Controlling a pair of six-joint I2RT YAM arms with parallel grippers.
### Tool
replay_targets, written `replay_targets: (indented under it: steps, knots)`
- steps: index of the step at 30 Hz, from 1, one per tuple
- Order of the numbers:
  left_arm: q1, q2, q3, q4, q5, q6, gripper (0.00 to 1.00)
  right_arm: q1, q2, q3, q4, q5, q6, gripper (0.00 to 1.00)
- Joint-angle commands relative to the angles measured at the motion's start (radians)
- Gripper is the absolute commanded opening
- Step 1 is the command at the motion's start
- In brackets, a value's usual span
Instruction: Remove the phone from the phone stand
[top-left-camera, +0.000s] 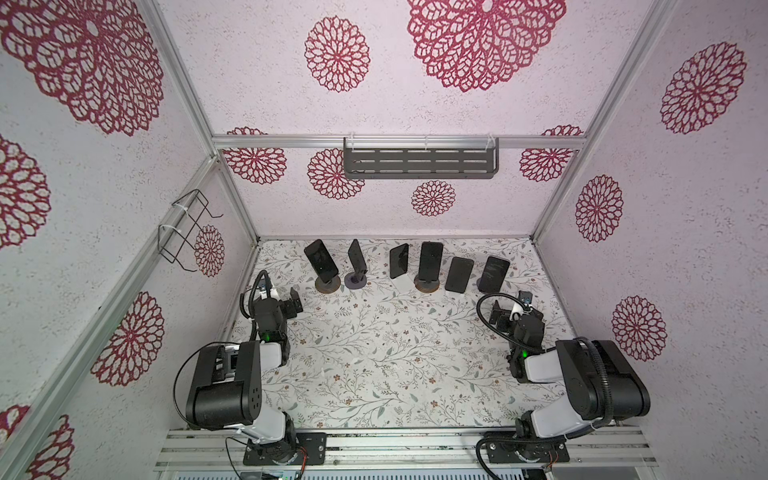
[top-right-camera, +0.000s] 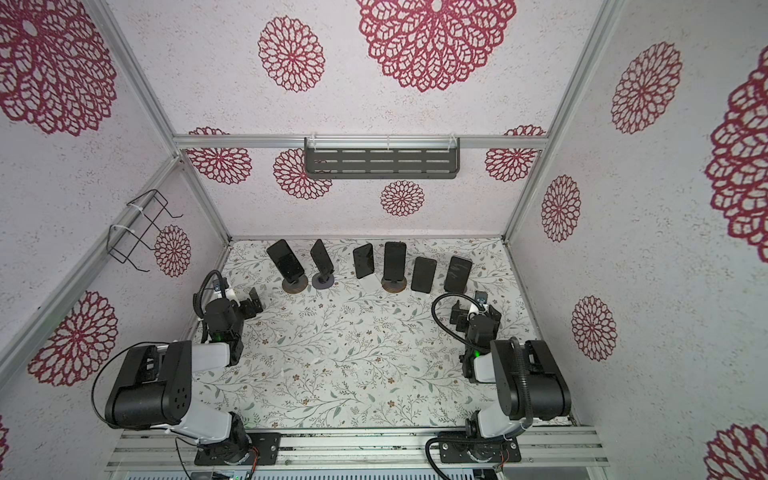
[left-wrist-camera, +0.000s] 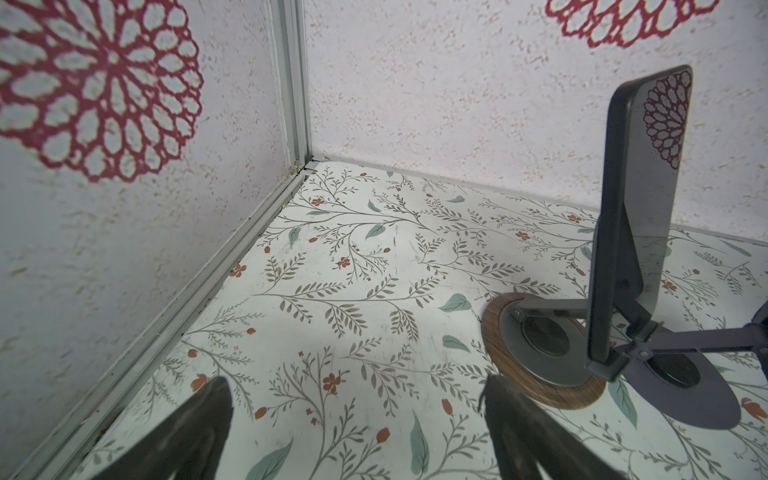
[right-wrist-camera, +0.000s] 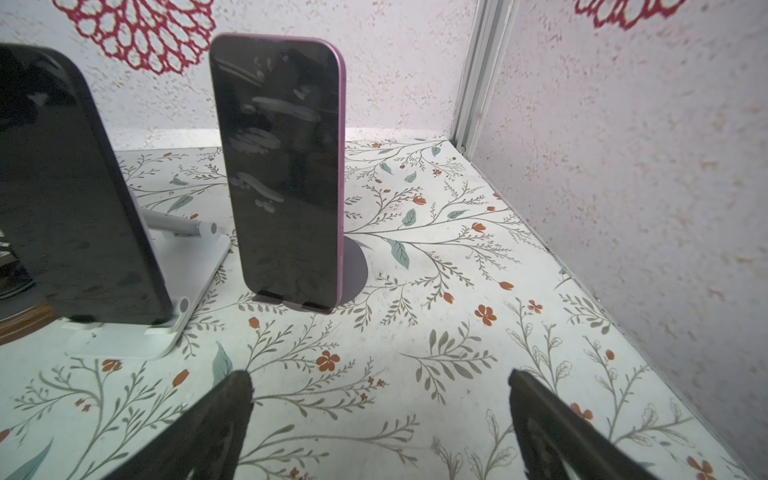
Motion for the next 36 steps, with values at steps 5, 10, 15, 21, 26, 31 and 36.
replay_targets:
  steps: [5,10,15,21,26,31,36]
  knots:
    - [-0.006,0.005,-0.007,0.030,0.006,0.016,0.98,0.002,-0.006,0.008,0.042,0.009,0.007,0.99]
    - [-0.006,0.005,-0.007,0.030,0.006,0.015,0.97,0.002,-0.007,0.008,0.041,0.008,0.008,0.99]
    - [-0.006,0.006,-0.004,0.026,0.007,0.016,0.97,0.002,-0.004,0.010,0.037,0.006,0.011,0.99]
    - [0.002,0.005,-0.002,0.022,0.021,0.012,0.97,-0.006,-0.007,0.008,0.038,-0.006,0.015,0.99]
    - [-0.014,-0.154,0.033,-0.164,-0.079,-0.012,0.97,-0.008,-0.270,0.088,-0.378,0.042,0.036,0.99]
    - [-0.074,-0.435,0.142,-0.545,-0.226,-0.201,0.97,-0.009,-0.556,0.292,-1.045,0.036,0.130,0.99]
    - [-0.124,-0.496,0.376,-0.903,-0.084,-0.273,0.97,-0.039,-0.575,0.532,-1.435,-0.091,0.080,0.99]
